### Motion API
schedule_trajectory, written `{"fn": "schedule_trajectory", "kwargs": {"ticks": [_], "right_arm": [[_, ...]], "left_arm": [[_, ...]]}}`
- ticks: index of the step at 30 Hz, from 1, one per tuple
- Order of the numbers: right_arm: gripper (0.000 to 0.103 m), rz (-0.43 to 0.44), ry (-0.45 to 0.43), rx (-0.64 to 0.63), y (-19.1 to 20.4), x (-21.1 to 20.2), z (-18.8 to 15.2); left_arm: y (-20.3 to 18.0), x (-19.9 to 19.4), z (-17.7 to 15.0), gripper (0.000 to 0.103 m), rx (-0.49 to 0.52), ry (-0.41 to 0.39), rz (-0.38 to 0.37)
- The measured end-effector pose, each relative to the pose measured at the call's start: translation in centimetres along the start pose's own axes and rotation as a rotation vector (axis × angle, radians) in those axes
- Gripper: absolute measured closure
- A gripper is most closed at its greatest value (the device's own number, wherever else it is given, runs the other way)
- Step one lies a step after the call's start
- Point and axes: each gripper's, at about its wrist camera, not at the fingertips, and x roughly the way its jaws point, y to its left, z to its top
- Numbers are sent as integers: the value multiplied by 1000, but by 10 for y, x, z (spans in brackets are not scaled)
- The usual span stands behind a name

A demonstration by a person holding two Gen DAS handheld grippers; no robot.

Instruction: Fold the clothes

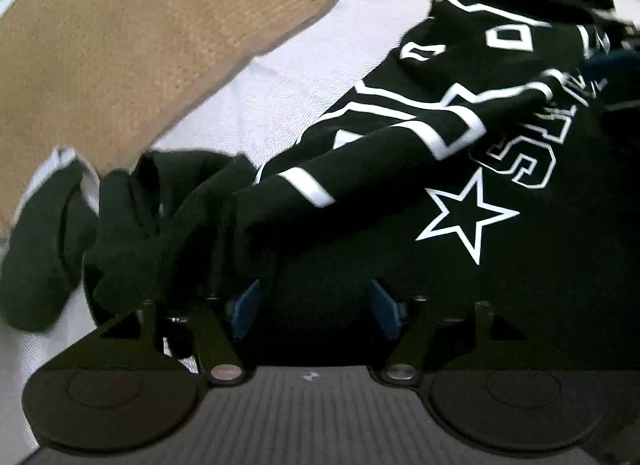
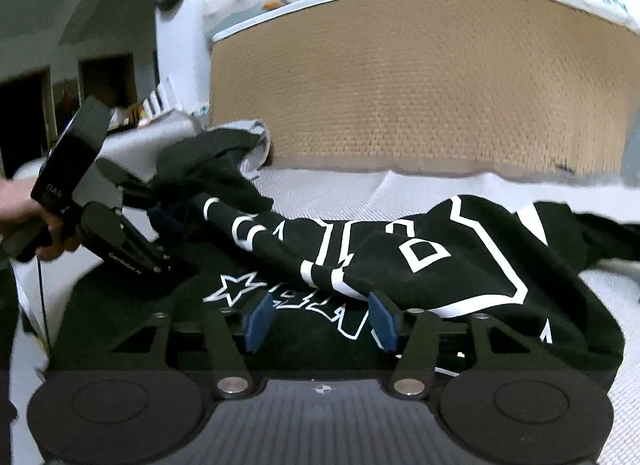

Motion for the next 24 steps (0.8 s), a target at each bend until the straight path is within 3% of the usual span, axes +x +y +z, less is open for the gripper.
{"fn": "schedule_trajectory", "kwargs": {"ticks": [5, 9, 14, 15, 17, 18, 21, 24], "right_arm": [[45, -49, 11, -71, 7, 2, 1], [45, -97, 20, -253, 20, 10, 9], [45, -99, 132, -403, 32, 46, 28], [48, -86, 154, -425, 33, 54, 32], [65, -70, 209, -459, 32, 71, 40], [82, -63, 239, -466, 30, 81, 46], [90, -77, 295, -435, 20, 103, 64], [91, -127, 289, -344, 0, 114, 85]], "left_arm": [[13, 0, -2, 38, -76, -4, -58], [24, 4, -10, 38, -153, -11, -107], [29, 5, -13, 38, -200, -15, -142], [29, 6, -14, 38, -205, -17, -146], [30, 5, -15, 38, -209, -21, -153], [30, 5, -16, 38, -213, -24, -159], [31, 3, -19, 38, -222, -33, -175], [29, 2, -20, 37, -212, -41, -179]]}}
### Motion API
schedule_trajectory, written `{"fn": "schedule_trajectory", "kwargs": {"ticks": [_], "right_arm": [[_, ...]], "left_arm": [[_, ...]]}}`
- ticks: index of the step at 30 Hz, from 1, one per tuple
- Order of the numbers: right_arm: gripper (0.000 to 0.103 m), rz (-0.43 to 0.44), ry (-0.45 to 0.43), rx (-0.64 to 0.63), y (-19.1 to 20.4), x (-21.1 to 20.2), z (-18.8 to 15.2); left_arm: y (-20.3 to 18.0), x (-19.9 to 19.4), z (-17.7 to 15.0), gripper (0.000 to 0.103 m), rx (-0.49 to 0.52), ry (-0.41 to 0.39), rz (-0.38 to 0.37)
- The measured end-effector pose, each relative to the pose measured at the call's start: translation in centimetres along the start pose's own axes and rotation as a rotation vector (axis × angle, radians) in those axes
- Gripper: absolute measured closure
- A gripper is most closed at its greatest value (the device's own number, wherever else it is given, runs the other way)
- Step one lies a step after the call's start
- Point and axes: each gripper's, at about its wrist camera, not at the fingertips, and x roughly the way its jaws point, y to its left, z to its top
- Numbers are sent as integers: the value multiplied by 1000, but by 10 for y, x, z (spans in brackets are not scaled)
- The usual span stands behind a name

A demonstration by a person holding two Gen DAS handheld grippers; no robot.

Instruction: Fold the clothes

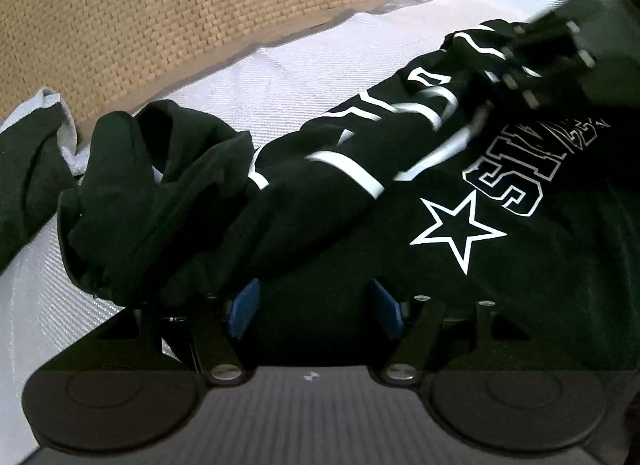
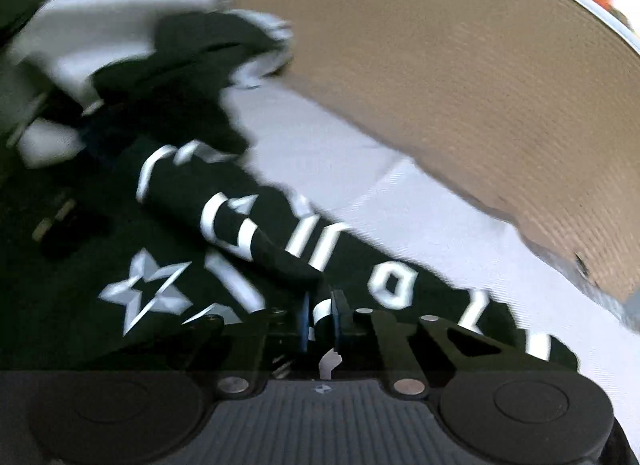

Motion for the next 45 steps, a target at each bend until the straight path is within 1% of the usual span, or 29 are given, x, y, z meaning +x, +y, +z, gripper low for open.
{"fn": "schedule_trajectory", "kwargs": {"ticks": [3, 4, 6, 7, 8, 10, 12, 13, 15, 16, 18, 21, 24, 26, 27, 28, 30, 32, 33, 36, 39, 41, 42, 44, 45], "right_arm": [[90, 13, 20, 131, -20, 9, 9], [90, 15, 34, 155, -21, 12, 10], [89, 0, 42, 145, -15, 11, 11], [83, -17, 32, 128, -11, 6, 11], [80, -20, 24, 119, -7, 0, 11], [65, 2, -2, 95, 6, -16, 10], [58, 39, -55, 68, 19, -38, 6], [57, 72, -64, 53, 25, -46, 4], [55, 171, -58, 4, 47, -60, 0], [51, 212, -53, -26, 60, -64, -2], [47, 285, -40, -95, 84, -68, -8], [46, 356, -6, -215, 122, -59, -14], [46, 362, 6, -234, 141, -47, -13], [43, 367, -6, -229, 154, -45, -11], [39, 362, -17, -231, 160, -46, -9], [37, 362, -30, -239, 166, -46, -8], [37, 375, -51, -241, 177, -45, -3], [36, 390, -57, -217, 184, -47, -1], [33, 392, -59, -211, 187, -47, 1], [32, 385, -64, -238, 201, -43, 8], [29, 363, -68, -230, 209, -37, 12], [27, 359, -82, -222, 212, -31, 17], [25, 356, -80, -203, 212, -27, 19], [24, 358, -56, -139, 211, -21, 24], [23, 357, -45, -108, 211, -18, 26]], "left_arm": [[3, -1, -1, 37, -14, -9, -19], [4, -1, -2, 37, -19, -11, -23], [5, -2, -3, 37, -19, -17, -24], [5, -2, -3, 37, -18, -20, -24], [6, -3, -4, 37, -21, -26, -23], [12, -5, -5, 38, -43, -43, -24], [20, -8, -7, 41, -82, -66, -30], [25, -9, -8, 42, -112, -78, -40], [33, -11, -8, 44, -157, -89, -43], [36, -11, -9, 44, -179, -95, -44], [35, -11, -9, 44, -175, -90, -32], [35, -12, -9, 44, -176, -84, -18], [44, -15, -11, 44, -225, -91, -16], [50, -16, -13, 44, -261, -96, -21], [51, -16, -14, 44, -269, -94, -17], [51, -15, -15, 44, -271, -89, -11], [51, -14, -15, 45, -277, -83, -5], [52, -15, -15, 45, -284, -85, -5], [53, -16, -15, 45, -290, -86, -5], [55, -18, -16, 45, -305, -87, -3], [57, -22, -16, 45, -321, -94, 3], [58, -24, -19, 43, -341, -102, 19], [60, -25, -21, 43, -350, -98, 50], [65, -27, -24, 43, -381, -91, 107], [71, -28, -28, 43, -416, -95, 113]]}}
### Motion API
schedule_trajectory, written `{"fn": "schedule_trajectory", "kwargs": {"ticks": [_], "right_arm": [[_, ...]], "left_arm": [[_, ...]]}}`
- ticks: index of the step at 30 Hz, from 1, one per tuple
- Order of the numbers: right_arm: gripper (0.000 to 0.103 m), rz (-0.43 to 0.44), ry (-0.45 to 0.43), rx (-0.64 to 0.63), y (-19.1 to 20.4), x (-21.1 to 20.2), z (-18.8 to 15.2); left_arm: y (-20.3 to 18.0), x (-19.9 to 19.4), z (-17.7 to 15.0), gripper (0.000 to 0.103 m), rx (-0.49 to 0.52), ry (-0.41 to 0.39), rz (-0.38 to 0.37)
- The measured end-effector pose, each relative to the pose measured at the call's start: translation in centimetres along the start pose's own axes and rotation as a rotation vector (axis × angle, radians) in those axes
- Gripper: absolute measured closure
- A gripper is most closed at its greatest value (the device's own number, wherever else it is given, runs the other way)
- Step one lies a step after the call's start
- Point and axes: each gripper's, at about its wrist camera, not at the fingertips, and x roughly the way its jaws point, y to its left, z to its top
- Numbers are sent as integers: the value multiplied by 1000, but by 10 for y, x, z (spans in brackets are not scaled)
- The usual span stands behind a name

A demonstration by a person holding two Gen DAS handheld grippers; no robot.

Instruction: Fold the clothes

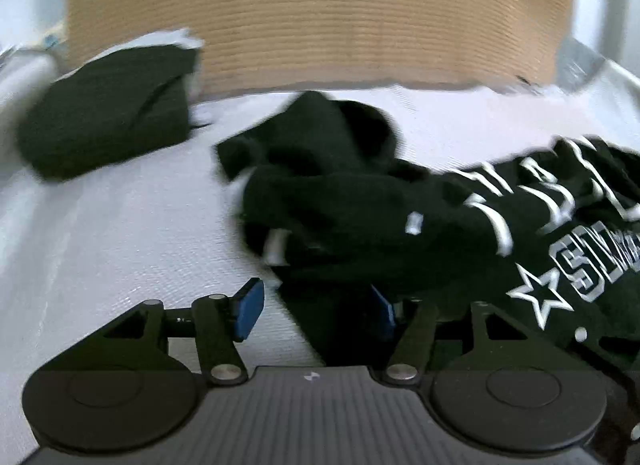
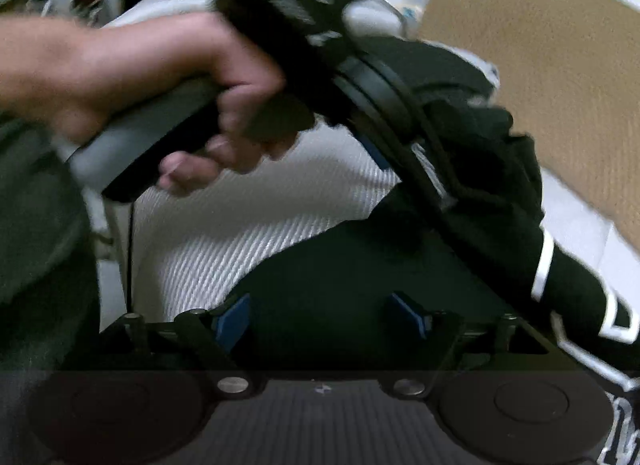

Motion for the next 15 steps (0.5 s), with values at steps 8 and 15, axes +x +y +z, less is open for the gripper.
{"fn": "schedule_trajectory", "kwargs": {"ticks": [8, 15], "right_arm": [[19, -85, 24, 63, 4, 21, 13], [62, -179, 125, 143, -6, 25, 31]], "left_arm": [[8, -3, -2, 43, -19, -2, 17], [2, -8, -5, 41, 60, -46, 42]]}}
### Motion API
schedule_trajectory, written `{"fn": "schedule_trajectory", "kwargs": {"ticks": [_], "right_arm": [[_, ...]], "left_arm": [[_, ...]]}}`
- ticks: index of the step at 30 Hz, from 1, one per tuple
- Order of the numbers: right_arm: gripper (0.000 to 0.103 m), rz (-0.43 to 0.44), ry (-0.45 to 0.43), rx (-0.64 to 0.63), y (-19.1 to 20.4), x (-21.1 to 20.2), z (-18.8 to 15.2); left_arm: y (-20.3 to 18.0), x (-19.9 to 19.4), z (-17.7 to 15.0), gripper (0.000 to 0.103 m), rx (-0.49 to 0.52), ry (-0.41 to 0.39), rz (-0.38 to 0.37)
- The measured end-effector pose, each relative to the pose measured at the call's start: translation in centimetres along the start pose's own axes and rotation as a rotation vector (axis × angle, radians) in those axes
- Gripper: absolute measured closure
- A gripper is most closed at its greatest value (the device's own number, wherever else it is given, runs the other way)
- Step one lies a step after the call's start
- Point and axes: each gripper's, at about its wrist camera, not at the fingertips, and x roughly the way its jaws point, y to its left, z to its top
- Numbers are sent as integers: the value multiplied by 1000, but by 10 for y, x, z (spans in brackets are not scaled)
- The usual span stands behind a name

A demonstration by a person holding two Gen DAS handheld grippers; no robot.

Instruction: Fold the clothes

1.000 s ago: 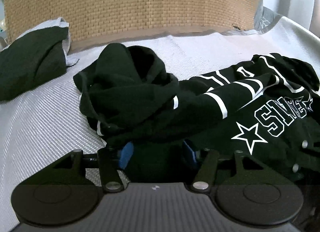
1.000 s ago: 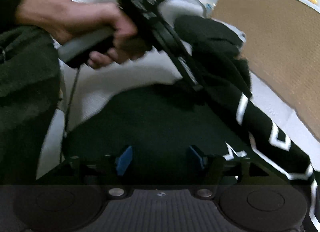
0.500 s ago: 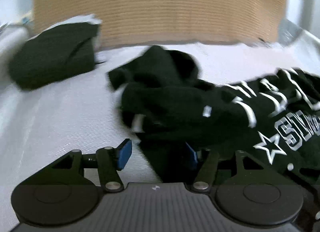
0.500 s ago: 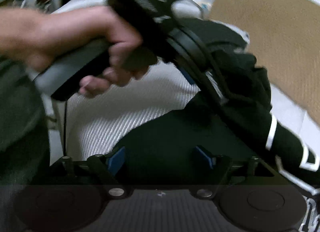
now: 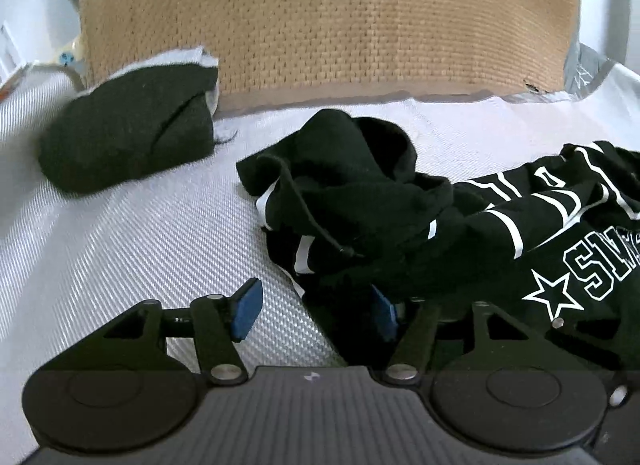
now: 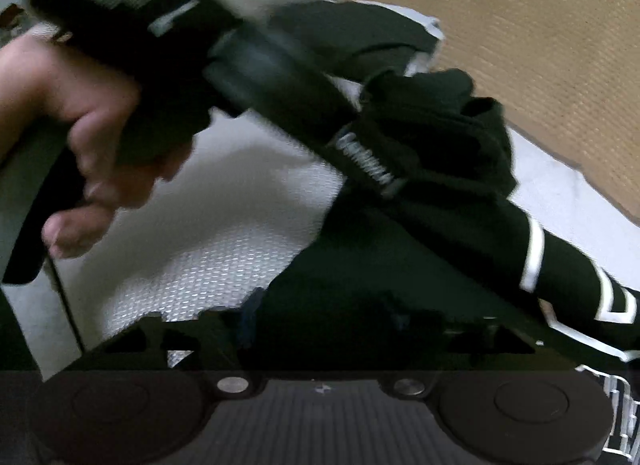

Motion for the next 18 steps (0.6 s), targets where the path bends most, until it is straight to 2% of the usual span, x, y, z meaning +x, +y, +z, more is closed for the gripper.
{"fn": "schedule_trajectory", "kwargs": {"ticks": [1, 4, 6, 11, 16, 18], "right_arm": [[77, -25, 15, -7, -1, -1, 2], [88, -52, 52, -38, -1, -5, 0], [90, -58, 68, -64, 1, -10, -3], [94, 17, 48, -108, 16, -35, -12], [95, 119, 22, -102, 28, -63, -23], [95, 128, 34, -97, 31, -67, -27]], "left_arm": [[0, 0, 0, 41, 9, -6, 0], [3, -2, 5, 41, -8, -14, -16], [1, -5, 9, 40, 0, -24, -16], [-11, -16, 15, 39, 81, -61, -23], [-13, -28, 21, 39, 86, -89, -43], [-13, -34, 24, 39, 81, -106, -47]]}}
